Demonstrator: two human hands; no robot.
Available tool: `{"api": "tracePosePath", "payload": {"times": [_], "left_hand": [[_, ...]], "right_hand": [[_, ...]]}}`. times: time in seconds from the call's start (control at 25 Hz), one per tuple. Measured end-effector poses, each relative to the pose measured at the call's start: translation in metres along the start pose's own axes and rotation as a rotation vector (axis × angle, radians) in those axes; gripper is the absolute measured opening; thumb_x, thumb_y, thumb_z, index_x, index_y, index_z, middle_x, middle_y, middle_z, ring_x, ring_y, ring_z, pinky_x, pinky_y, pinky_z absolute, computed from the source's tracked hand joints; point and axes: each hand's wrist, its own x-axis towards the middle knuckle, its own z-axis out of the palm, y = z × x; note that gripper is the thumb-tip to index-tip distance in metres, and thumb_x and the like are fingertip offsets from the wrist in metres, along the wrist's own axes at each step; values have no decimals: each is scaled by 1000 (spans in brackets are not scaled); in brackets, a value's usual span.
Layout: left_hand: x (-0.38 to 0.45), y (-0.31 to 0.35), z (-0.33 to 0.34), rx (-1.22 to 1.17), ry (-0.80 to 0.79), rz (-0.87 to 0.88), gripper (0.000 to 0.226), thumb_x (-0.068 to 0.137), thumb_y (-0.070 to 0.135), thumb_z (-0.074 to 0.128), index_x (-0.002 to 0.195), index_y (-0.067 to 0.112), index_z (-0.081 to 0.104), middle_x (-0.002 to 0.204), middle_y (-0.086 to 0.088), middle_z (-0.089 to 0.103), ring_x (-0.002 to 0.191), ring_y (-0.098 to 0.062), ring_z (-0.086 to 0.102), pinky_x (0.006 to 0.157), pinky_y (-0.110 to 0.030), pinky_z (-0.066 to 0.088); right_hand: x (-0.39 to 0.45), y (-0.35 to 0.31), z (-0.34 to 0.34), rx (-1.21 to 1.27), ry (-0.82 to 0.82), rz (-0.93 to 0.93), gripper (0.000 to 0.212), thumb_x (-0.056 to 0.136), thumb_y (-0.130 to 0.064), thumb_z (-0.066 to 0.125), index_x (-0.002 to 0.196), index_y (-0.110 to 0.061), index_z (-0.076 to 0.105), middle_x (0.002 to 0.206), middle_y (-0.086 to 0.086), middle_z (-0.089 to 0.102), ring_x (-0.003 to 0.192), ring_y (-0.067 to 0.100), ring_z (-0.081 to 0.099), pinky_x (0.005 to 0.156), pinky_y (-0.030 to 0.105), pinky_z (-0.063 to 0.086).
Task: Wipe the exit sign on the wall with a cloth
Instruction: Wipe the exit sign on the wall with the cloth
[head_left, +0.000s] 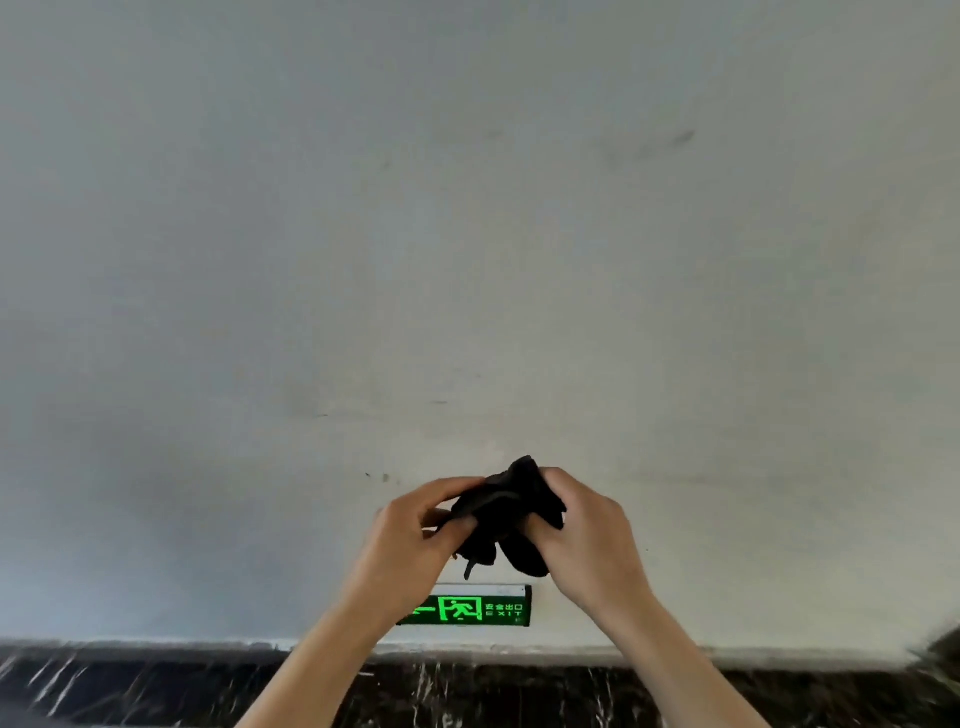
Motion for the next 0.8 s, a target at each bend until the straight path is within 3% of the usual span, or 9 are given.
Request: {"api": "tracePosePath", "payload": {"times": [0.12,0.28,0.4,0.48,0.6,0.8], "left_hand": [[16,-22,13,-31,-38,-19,62,95,0,63,104,61,66,104,24,75,89,-7,75,86,-35,60],[37,-76,33,-68,-20,-61,62,93,-2,66,97,60,67,102,27,73,92,-3,73,77,-27,62],[50,-128,49,-134,38,-107,58,90,-4,67,96,53,70,101,22,75,93,-5,73,78,-32,63],[60,-171,61,-186,59,-127,53,89,-5,69,96,48,72,102,17,77,93,-8,74,80,-37,63],[64,-234,82,-228,42,-112,50,88,-4,71,96,46,73,104,12,77,96,-11,75,82,-38,62],[67,-333,113,-272,-33,-13,48,92,-1,68,103,45,73,107,11,77,103,-10,73,81,-27,61]], "right_hand": [[3,14,10,84,7,72,25,87,-25,65,84,-49,58,86,-29,67,81,-7,61,63,9,44],[15,50,47,81,-38,106,28,87,-23,65,104,-44,63,96,-23,70,95,-8,61,76,14,49],[20,87,85,161,-152,123,56,78,-36,72,127,-51,51,122,-31,59,116,-18,49,95,14,46],[25,117,116,242,-177,149,68,68,-49,73,131,-54,48,125,-37,57,118,-21,45,94,9,44],[30,167,164,301,-87,163,45,73,-46,74,113,-59,59,115,-43,59,109,-24,50,80,-3,40],[29,250,240,359,53,138,28,81,-25,71,100,-46,72,98,-31,72,97,-11,62,70,0,44]]}}
